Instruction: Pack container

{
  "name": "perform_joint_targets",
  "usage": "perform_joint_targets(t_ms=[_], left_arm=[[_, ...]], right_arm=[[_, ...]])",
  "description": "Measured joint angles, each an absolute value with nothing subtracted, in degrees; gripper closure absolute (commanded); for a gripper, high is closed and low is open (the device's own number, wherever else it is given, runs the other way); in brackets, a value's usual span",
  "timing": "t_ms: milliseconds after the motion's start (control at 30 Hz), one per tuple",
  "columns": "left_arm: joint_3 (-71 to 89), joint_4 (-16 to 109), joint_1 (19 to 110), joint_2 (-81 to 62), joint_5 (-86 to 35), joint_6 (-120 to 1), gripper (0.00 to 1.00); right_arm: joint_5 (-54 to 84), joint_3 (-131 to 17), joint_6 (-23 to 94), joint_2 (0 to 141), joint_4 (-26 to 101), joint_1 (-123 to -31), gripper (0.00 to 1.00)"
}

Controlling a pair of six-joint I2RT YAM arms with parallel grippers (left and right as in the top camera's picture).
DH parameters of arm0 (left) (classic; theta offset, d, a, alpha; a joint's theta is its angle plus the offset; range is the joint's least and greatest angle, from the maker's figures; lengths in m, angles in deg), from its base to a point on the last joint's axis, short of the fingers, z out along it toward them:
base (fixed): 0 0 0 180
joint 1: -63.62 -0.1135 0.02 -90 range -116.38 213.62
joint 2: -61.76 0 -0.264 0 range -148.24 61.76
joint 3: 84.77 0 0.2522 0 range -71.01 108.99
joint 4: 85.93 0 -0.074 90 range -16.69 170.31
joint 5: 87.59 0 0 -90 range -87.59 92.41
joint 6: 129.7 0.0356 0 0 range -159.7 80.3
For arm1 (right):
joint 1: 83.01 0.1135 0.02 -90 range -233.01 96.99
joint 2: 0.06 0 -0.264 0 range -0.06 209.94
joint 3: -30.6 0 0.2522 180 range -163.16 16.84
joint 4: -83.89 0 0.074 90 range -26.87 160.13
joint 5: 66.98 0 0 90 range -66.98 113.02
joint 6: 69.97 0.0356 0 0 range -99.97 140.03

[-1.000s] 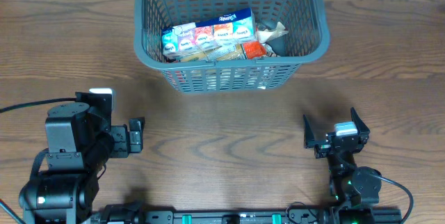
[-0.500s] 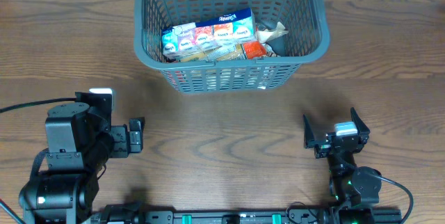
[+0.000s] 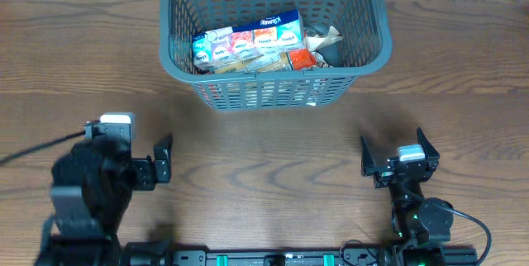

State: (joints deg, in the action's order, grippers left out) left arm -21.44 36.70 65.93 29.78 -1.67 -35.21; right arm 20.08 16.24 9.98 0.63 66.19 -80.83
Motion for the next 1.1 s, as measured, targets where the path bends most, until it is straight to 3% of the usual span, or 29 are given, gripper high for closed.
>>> perform_joint_targets(t_ms=[433, 700, 1100], left_arm=[[-67.5, 93.2, 66.8, 49.0, -1.6, -35.2, 0.01], [-70.7, 92.5, 66.9, 53.5, -0.4, -31.6, 0.01], [-70.1, 79.0, 67.9, 61.1, -0.5, -28.3, 0.01]], right_arm=[[20.3, 16.3, 10.2, 0.6, 66.2, -80.8, 0.01], [20.3, 16.3, 10.2, 0.6, 66.2, -80.8, 0.01], [20.3, 16.3, 10.2, 0.6, 66.3, -80.8, 0.01]])
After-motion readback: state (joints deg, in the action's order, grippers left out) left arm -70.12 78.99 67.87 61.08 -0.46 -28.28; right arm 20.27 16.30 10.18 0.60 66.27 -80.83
